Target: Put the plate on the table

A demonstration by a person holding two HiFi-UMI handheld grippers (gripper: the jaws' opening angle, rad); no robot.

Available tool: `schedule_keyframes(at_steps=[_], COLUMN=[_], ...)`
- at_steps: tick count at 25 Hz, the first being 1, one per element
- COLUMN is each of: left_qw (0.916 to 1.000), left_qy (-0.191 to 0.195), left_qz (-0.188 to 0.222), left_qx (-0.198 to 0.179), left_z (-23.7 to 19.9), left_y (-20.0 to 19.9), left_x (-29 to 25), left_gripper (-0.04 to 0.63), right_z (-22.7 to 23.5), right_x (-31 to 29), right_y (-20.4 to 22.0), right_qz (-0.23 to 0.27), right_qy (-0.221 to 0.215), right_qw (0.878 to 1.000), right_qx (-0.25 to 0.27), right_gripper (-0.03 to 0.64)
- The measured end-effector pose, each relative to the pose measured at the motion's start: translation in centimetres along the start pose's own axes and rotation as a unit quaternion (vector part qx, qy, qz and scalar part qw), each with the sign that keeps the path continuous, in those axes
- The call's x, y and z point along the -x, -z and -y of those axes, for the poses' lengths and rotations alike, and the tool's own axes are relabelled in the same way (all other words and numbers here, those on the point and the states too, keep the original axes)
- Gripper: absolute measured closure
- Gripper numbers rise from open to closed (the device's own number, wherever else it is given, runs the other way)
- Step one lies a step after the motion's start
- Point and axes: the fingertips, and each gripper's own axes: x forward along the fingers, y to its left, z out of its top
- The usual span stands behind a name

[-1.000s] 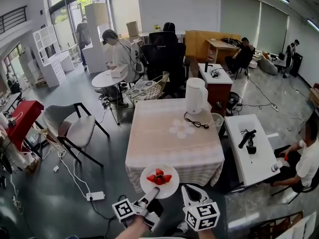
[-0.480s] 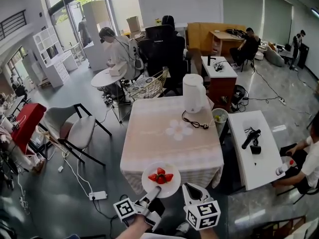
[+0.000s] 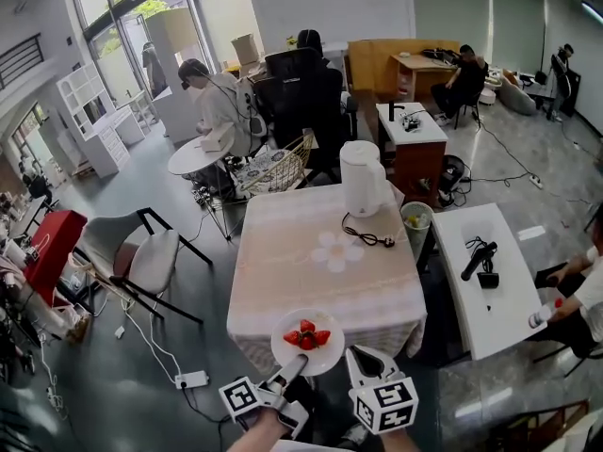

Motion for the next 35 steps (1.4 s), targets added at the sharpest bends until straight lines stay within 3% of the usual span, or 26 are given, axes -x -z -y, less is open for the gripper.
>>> schedule_keyframes(at_steps=[6,16,24,35], left_qw=[0.9997,0.9944,0.9894,0.9772], left_qy=[0.001,0.001,-0.026,-0.061], left_qz=[-0.024,-0.105,-0.143,-0.203], left_qx=[0.009,0.009,-0.002,-0.014], left_z=[-1.3,-4.1,-7.0,-10.2], left_y=[-2.5,-8.1,-12.8,-15.2], left_x=[-3.2,-9.5,-13.1,-16.6], left_gripper=[0.569,0.568,0.568,0.568], right_z=[1.1,2.8,3.4,4.7], right_x=[-3.1,-10.2,-15.5,-19.2], right_y=[-0.5,-2.7,-3.5,-3.1], right_qz=[-0.01,-0.024,-0.041,-0.055], right_qy=[0.021,0.074,0.09,0.124], right_qw=[1.0,0.997,0.995,0.99], right_qx=[0.003,-0.004,-0.009,-0.033], right_gripper=[0.612,0.612,0.612,0.612])
